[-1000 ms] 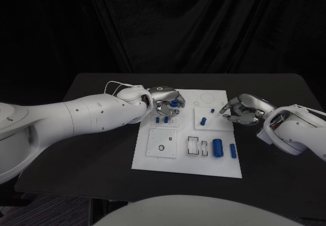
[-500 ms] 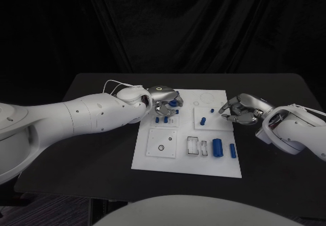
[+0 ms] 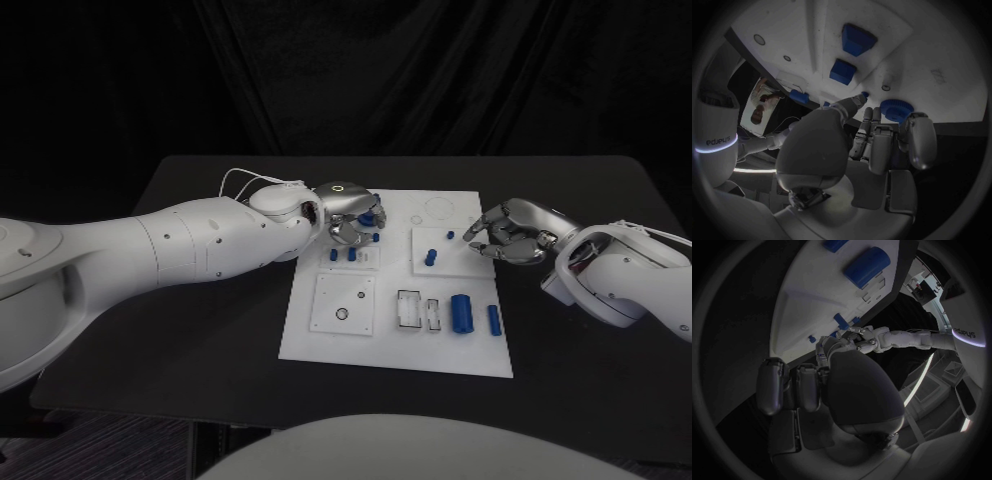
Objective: Assemble the parts on the task board
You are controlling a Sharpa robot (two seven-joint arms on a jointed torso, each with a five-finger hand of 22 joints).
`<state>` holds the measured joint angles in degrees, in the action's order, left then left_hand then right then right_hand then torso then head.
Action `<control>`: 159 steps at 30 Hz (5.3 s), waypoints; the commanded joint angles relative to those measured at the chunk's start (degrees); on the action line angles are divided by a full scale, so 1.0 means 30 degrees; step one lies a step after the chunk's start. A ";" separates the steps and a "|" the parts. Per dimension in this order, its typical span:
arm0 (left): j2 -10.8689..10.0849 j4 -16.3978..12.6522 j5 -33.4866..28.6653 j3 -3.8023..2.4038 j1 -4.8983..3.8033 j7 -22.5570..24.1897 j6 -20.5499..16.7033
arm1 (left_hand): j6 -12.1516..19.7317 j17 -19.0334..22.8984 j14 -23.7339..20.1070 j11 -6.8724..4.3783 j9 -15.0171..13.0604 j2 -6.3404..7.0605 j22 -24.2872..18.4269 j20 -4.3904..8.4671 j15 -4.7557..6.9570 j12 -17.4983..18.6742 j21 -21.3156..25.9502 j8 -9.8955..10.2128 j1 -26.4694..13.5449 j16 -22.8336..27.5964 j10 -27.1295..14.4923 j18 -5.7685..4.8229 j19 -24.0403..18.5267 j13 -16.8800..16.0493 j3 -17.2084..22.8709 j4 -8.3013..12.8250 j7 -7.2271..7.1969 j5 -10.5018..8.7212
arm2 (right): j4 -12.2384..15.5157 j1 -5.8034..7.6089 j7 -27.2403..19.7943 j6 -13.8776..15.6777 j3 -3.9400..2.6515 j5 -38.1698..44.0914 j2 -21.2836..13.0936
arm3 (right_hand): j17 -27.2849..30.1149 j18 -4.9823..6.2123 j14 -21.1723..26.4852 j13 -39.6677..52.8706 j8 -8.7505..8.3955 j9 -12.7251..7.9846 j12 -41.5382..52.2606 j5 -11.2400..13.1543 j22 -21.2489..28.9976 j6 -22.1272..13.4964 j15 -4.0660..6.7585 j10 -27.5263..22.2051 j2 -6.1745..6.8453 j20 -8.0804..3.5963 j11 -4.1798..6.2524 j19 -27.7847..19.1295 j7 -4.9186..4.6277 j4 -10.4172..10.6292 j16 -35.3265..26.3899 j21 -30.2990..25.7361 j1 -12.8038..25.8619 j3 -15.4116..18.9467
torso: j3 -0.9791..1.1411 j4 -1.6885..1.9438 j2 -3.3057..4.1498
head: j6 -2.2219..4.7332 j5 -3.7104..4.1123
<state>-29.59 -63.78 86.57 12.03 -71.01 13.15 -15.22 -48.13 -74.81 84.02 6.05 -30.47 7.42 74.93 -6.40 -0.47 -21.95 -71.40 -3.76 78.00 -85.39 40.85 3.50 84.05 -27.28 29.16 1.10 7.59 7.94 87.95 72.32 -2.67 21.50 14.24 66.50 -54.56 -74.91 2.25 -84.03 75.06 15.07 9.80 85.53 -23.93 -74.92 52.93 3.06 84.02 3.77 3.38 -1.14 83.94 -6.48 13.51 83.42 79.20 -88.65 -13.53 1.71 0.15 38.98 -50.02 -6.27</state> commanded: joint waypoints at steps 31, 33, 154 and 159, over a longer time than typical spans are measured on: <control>0.0334 0.0238 0.0145 0.0009 0.0254 0.0532 0.0381 | -0.1936 -0.0008 0.0533 -0.0637 0.0873 -0.1164 0.2422 0.0574 0.0636 -0.0281 0.0528 -0.0357 0.0617 0.0121 0.2983 0.0392 0.0110 0.0658 -0.0148 0.0041 -0.0277 0.0153 | -0.0021 -0.0046 0.0324 -0.0041 -0.0011 -0.0019 0.0031 | -0.0787 0.0248 -0.1161 0.2145 -0.0073 -0.0030 -0.0138 -0.0137 -0.3427 -0.0035 -0.0158 0.0203 -0.0060 0.0082 -0.0123 0.0250 0.0015 -0.0110 -0.0109 -0.0184 0.0084 -0.0117 | -0.0010 0.0018 0.0008 | 0.0005 0.0088; 0.0330 0.0240 0.0145 0.0009 0.0263 0.0610 0.0306 | -0.2265 -0.0110 0.0568 -0.0748 0.0878 -0.1366 0.2438 0.0656 0.0724 -0.0352 0.0501 -0.0438 0.0739 0.0091 0.3317 0.0385 0.0131 0.0690 -0.0204 0.0067 -0.0340 0.0152 | -0.0022 -0.0046 0.0329 -0.0041 -0.0011 -0.0019 0.0026 | -0.0787 0.0248 -0.1161 0.2145 -0.0073 -0.0030 -0.0138 -0.0137 -0.3427 -0.0035 -0.0158 0.0203 -0.0060 0.0082 -0.0123 0.0250 0.0015 -0.0110 -0.0109 -0.0184 0.0084 -0.0117 | -0.0010 0.0017 0.0009 | 0.0005 0.0094; -0.2316 -0.1786 0.0143 0.0022 0.0261 -0.0495 -0.0389 | -0.3923 0.0311 0.0484 -0.0945 0.0980 -0.1608 0.1967 0.0501 0.0487 -0.0262 0.1886 -0.0598 0.1024 0.0347 0.5651 0.0585 -0.0260 0.1340 -0.1207 0.0201 -0.0159 0.0651 | -0.0055 -0.0255 0.0590 -0.0421 -0.0009 -0.0081 -0.0143 | -0.0761 0.0254 -0.1159 0.2066 -0.0085 -0.0064 -0.0190 -0.0156 -0.3419 -0.0065 -0.0150 0.0159 -0.0034 0.0070 -0.0122 0.0248 0.0006 -0.0229 -0.0126 -0.0230 0.0107 -0.0198 | 0.0022 0.0211 -0.0172 | 0.0005 0.0171; -0.2232 -0.1753 0.0143 0.0022 0.0269 -0.0505 -0.0203 | -0.3935 0.0377 0.0461 -0.0955 0.0980 -0.1599 0.1939 0.0502 0.0493 -0.0288 0.1958 -0.0598 0.1040 0.0376 0.5687 0.0599 -0.0284 0.1322 -0.1225 0.0218 -0.0158 0.0653 | -0.0057 -0.0255 0.0600 -0.0447 -0.0009 -0.0081 -0.0135 | -0.0761 0.0254 -0.1159 0.2066 -0.0085 -0.0064 -0.0190 -0.0156 -0.3419 -0.0065 -0.0150 0.0159 -0.0034 0.0070 -0.0122 0.0248 0.0006 -0.0229 -0.0126 -0.0230 0.0107 -0.0198 | 0.0029 0.0216 -0.0182 | 0.0005 0.0142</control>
<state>-36.58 -68.97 86.82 12.00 -70.49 11.25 -17.19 -59.66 -73.72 83.95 3.09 -27.47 3.05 74.91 -4.71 1.42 -22.55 -65.73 -5.16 80.73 -84.46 57.55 4.86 83.55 -23.21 25.78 1.67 7.09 9.53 87.72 71.71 -1.90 20.56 14.24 66.26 -54.96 -74.91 2.24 -84.03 75.06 15.07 9.66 85.28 -24.15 -74.94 52.93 3.06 84.02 3.77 3.38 -1.14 83.94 -6.48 12.95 83.42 78.69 -88.65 -14.09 1.79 0.80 38.44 -49.99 -5.79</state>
